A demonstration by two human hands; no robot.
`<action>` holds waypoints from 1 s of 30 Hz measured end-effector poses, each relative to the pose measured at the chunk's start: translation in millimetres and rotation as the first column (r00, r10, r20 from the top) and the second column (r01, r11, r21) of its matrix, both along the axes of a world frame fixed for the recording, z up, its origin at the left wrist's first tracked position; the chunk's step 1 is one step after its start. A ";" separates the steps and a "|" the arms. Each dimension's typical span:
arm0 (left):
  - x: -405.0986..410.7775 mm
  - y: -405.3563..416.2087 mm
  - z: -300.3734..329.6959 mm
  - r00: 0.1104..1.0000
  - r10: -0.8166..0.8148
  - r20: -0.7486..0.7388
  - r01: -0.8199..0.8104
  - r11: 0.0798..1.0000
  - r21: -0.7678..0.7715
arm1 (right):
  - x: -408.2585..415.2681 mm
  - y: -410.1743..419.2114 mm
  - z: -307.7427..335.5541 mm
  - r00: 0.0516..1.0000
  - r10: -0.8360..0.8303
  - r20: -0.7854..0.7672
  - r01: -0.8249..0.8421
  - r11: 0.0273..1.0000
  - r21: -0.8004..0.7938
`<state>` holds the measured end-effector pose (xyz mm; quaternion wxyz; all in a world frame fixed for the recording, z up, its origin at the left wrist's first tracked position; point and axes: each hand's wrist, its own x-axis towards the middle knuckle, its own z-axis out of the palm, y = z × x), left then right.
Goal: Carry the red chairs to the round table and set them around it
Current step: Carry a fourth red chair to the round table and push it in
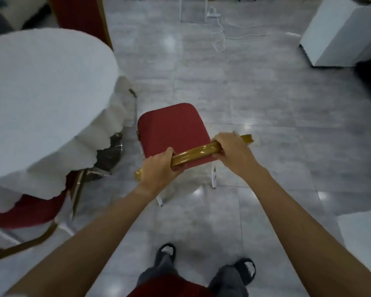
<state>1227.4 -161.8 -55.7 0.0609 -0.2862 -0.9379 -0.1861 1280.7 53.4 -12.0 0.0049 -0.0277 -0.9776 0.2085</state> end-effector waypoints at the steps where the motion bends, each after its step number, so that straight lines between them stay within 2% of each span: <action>1: 2.0 4.2 -0.6 0.998 0.056 -0.024 -0.056 0.998 -0.003 | -7.7 10.4 2.2 0.999 0.050 0.012 -0.050 0.998 -0.027; 7: 12.4 14.4 -8.3 0.966 0.244 -0.088 -0.246 0.969 -0.018 | -21.8 46.9 1.1 0.944 0.319 0.088 -0.308 0.944 -0.121; 12: 18.9 22.6 -8.2 0.936 0.294 -0.195 -0.300 0.954 -0.002 | -37.4 66.9 -4.6 0.909 0.395 0.129 -0.394 0.918 -0.037; 14: 19.0 23.2 -9.1 0.929 0.317 -0.190 -0.328 0.944 -0.027 | -43.3 71.0 -6.7 0.886 0.443 0.138 -0.443 0.896 -0.034; 19: 16.5 23.8 -13.2 0.896 0.399 -0.192 -0.416 0.908 -0.053 | -54.1 78.6 -11.5 0.843 0.530 0.089 -0.530 0.848 -0.027; 25: 18.4 29.8 -14.3 0.866 0.416 -0.279 -0.436 0.900 -0.011 | -64.8 99.4 -22.4 0.786 0.618 0.012 -0.610 0.778 -0.147; 30: 21.7 49.1 -12.6 0.846 0.477 -0.240 -0.497 0.868 -0.025 | -73.6 122.2 -34.8 0.718 0.683 -0.135 -0.695 0.693 -0.193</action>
